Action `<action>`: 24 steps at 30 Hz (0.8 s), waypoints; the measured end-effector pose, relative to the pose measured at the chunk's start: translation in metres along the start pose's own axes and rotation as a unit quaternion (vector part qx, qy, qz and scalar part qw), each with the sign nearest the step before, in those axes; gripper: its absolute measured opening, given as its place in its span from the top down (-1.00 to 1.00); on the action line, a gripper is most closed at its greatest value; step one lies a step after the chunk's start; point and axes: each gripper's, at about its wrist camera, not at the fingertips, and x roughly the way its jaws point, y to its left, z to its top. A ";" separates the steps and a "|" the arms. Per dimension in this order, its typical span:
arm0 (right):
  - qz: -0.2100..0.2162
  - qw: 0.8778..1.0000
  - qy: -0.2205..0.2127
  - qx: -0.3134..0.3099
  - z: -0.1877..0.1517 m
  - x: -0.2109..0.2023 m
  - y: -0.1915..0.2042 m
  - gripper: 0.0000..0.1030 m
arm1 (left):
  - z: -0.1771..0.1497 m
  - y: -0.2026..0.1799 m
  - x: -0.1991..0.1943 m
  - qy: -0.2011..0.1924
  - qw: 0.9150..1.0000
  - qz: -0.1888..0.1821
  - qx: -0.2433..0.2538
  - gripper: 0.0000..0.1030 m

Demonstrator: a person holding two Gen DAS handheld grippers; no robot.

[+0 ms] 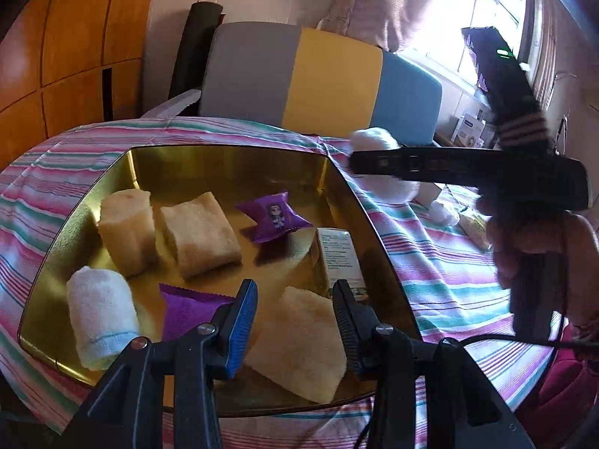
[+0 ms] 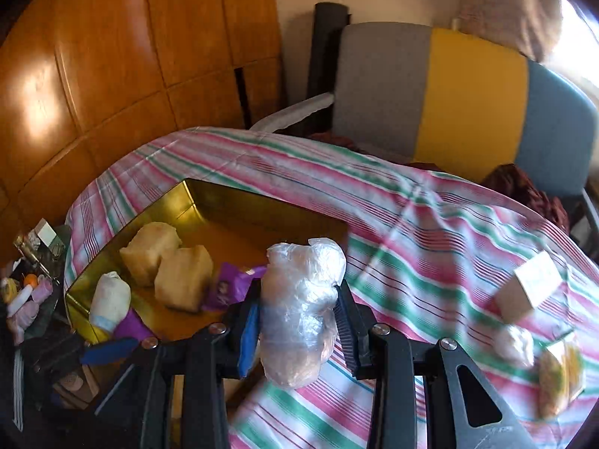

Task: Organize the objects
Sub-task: 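Lower the white wrapped bundle into the gold tray and open the right gripper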

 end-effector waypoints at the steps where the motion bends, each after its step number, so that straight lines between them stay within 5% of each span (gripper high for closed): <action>1: -0.003 1.000 0.005 -0.003 0.002 0.006 0.003 0.27 | 0.000 0.003 0.000 0.000 1.000 0.000 -0.004 0.19; 14: -0.049 0.998 0.050 -0.008 0.014 0.067 0.016 0.23 | 0.001 0.031 -0.004 -0.004 0.999 0.004 -0.053 0.19; 24: -0.045 0.999 0.018 0.015 0.008 0.048 0.006 0.01 | 0.000 0.028 -0.003 0.000 0.999 0.004 -0.050 0.19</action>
